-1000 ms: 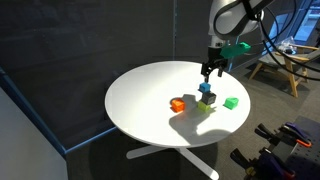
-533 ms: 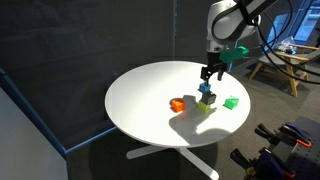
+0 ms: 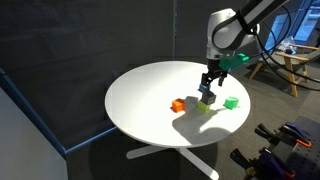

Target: Put the gray block on the table

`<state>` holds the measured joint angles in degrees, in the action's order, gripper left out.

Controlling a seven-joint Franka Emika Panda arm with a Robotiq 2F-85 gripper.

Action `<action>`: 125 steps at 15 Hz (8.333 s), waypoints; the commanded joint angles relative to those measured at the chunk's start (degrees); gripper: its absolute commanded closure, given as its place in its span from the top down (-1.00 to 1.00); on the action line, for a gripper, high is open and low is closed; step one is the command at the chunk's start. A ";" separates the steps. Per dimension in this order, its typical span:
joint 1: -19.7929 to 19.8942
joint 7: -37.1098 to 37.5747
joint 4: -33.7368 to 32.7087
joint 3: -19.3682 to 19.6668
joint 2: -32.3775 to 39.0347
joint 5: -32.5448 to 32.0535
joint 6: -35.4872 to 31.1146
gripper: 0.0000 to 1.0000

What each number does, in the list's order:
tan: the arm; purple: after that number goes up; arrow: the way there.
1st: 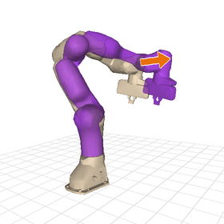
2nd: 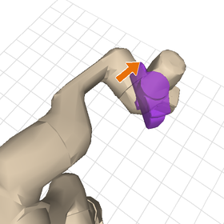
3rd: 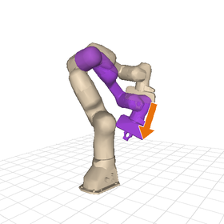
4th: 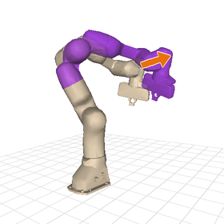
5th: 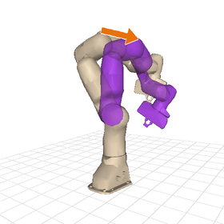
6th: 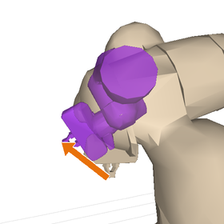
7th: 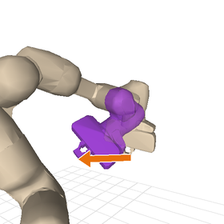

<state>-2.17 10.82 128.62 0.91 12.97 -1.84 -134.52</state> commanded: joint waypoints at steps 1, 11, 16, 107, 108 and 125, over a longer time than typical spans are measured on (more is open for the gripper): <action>-0.41 2.94 1.73 0.36 -0.45 -0.88 -2.86 1.00; -0.16 4.66 2.35 1.36 1.36 -1.06 -7.17 1.00; -0.22 4.31 1.44 2.41 3.12 -1.66 -7.51 1.00; -8.22 -7.90 -1.54 -5.80 6.16 -8.12 -0.98 1.00; -8.09 -8.20 -1.51 -6.15 5.56 -7.66 -0.18 1.00; -8.56 5.25 2.15 -8.33 -9.23 -1.83 9.02 1.00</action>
<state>-10.79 13.78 128.31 -6.87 8.11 -5.32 -125.54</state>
